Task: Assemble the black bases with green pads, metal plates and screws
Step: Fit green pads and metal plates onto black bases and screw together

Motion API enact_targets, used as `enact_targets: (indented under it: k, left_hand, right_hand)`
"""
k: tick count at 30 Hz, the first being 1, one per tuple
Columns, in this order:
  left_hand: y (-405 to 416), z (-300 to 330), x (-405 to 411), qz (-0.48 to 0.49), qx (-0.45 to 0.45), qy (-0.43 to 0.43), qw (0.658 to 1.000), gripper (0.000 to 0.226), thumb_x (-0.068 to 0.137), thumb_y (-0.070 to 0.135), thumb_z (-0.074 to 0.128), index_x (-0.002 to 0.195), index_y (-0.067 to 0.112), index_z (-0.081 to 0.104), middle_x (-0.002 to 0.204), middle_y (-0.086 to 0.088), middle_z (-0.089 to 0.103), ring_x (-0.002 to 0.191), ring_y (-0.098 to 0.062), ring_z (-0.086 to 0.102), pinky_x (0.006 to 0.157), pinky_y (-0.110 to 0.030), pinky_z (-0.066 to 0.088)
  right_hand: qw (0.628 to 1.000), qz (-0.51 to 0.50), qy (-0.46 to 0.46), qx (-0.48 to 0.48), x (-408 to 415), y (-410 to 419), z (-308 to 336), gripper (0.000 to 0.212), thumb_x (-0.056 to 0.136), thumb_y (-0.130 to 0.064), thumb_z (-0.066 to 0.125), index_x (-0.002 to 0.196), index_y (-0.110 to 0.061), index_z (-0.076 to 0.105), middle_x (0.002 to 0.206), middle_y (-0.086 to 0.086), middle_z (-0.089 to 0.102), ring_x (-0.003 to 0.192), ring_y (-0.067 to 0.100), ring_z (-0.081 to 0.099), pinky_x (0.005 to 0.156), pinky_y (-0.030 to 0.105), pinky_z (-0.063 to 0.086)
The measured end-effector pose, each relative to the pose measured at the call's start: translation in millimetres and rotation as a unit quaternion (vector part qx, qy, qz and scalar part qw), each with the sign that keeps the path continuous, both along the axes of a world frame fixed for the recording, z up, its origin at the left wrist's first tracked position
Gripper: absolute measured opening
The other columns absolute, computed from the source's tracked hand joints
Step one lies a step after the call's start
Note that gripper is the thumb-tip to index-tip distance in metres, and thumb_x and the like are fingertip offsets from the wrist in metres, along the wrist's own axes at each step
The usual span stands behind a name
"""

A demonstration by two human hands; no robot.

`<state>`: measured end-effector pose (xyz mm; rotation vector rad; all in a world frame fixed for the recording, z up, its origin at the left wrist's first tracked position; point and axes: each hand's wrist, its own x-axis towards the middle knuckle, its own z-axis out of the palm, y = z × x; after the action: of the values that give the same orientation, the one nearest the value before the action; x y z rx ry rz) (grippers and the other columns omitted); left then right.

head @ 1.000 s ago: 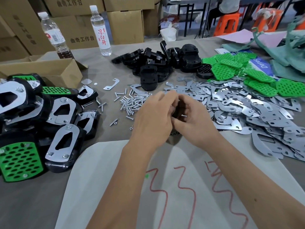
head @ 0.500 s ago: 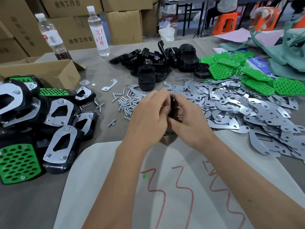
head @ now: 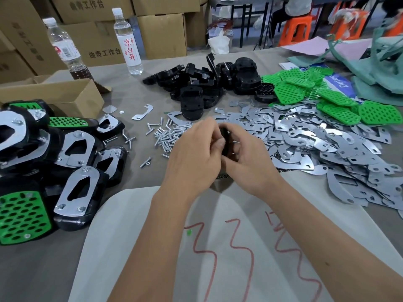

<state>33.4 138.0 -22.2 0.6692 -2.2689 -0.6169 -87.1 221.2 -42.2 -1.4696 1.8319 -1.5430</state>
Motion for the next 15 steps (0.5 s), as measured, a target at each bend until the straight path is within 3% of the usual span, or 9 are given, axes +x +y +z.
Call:
enact_targets:
  k: [3, 7, 11, 15]
  left_hand:
    - [2.4, -4.3, -3.6, 0.039, 0.007, -0.010, 0.999, 0.014, 0.102, 0.031, 0.057, 0.093, 0.023, 0.050, 0.083, 0.012, 0.060, 0.081, -0.017, 0.056, 0.066, -0.039, 0.044]
    - [0.2, -5.3, -2.1, 0.073, -0.019, -0.018, 0.997, 0.025, 0.104, 0.036, 0.051, 0.083, 0.026, 0.043, 0.073, 0.011, 0.055, 0.073, -0.021, 0.052, 0.059, -0.038, 0.036]
    - [1.7, -0.7, -0.4, 0.044, -0.053, -0.036, 0.997, 0.026, 0.102, 0.029, 0.041, 0.078, 0.025, 0.035, 0.066, 0.010, 0.043, 0.069, -0.027, 0.043, 0.059, -0.039, 0.030]
    - [-0.3, 3.9, 3.1, 0.017, -0.080, -0.035, 0.996, 0.029, 0.103, 0.019, 0.047, 0.079, 0.025, 0.032, 0.067, 0.013, 0.036, 0.070, -0.022, 0.037, 0.061, -0.039, 0.028]
  right_hand:
    - [1.000, -0.011, 0.017, -0.001, 0.7, 0.2, -0.7, 0.043, 0.090, -0.013, 0.072, 0.132, -0.018, 0.061, 0.104, -0.004, 0.073, 0.085, 0.020, 0.072, 0.073, 0.040, 0.059]
    - [1.000, -0.017, 0.011, 0.005, 0.7, -0.6, -0.8, 0.051, 0.089, -0.015, 0.074, 0.138, -0.016, 0.058, 0.103, 0.002, 0.074, 0.083, 0.024, 0.074, 0.076, 0.044, 0.060]
    - [1.000, 0.007, -0.023, -0.010, 2.5, -0.3, 0.1, 0.047, 0.087, -0.008, 0.077, 0.131, -0.016, 0.061, 0.103, 0.004, 0.074, 0.083, 0.026, 0.075, 0.076, 0.051, 0.060]
    - [0.995, 0.029, -0.092, 0.000, -0.9, 0.7, 0.9, 0.054, 0.085, 0.001, 0.078, 0.133, -0.014, 0.062, 0.099, 0.015, 0.074, 0.082, 0.038, 0.075, 0.079, 0.057, 0.061]
